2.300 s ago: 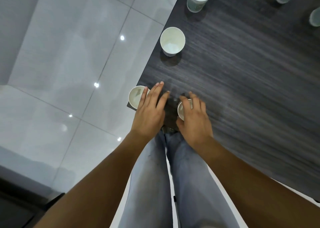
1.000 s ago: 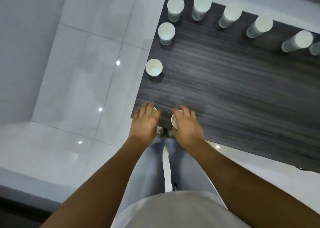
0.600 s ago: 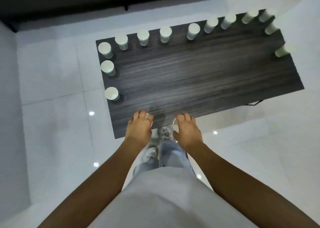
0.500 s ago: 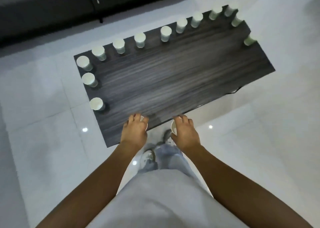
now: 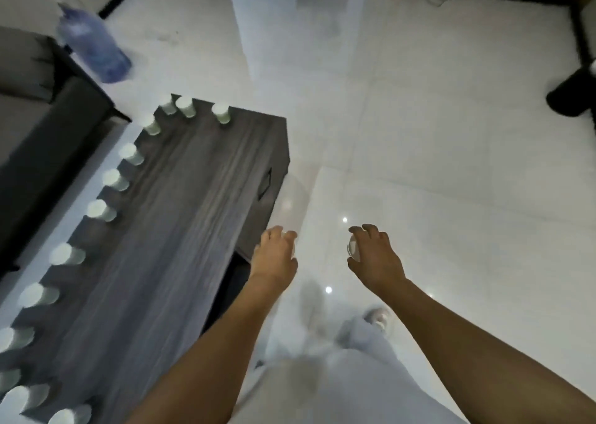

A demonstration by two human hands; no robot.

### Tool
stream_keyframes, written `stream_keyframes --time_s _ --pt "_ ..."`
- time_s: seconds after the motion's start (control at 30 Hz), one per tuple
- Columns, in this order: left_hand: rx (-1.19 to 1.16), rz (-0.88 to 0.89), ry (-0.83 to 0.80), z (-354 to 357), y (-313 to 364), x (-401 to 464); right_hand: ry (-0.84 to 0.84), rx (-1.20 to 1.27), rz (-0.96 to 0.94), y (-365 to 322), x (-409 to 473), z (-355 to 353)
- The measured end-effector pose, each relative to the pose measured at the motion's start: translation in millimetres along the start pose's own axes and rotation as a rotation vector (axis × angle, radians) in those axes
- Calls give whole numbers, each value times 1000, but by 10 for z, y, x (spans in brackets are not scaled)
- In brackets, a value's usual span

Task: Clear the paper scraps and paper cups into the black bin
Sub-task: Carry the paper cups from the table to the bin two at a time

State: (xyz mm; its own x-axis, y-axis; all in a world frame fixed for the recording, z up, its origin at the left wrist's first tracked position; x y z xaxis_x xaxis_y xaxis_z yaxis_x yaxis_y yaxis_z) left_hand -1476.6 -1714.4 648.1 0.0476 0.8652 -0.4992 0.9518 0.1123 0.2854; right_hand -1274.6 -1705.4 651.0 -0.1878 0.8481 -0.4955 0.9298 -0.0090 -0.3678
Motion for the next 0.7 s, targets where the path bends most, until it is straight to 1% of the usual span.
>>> stream_keyframes --time_s 0.17,0.3,0.47,0.7 --pt "61 193 6 -10 1636 874 55 82 122 1334 186 -780" --pt "109 316 -16 15 2755 1437 96 128 229 2322 309 -1312" --pt "181 444 -61 -36 3768 2047 145 157 368 3250 576 -1910" --pt "255 579 -94 -377 4961 3314 229 261 493 4188 1313 -2708"
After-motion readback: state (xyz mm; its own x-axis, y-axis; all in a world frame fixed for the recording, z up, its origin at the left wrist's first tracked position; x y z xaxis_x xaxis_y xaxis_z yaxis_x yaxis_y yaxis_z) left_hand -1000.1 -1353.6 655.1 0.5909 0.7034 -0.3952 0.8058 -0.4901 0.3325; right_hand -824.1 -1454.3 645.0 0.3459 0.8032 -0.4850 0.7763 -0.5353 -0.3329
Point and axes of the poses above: each hand's wrist, its own x-axis towards the middle knuckle, its own z-axis out of the palm, y = z × x, the point moved 4 cm from there along x, towards the middle knuckle, and after that the axes turned 8 degrees about -y, right-handed, at the moved point
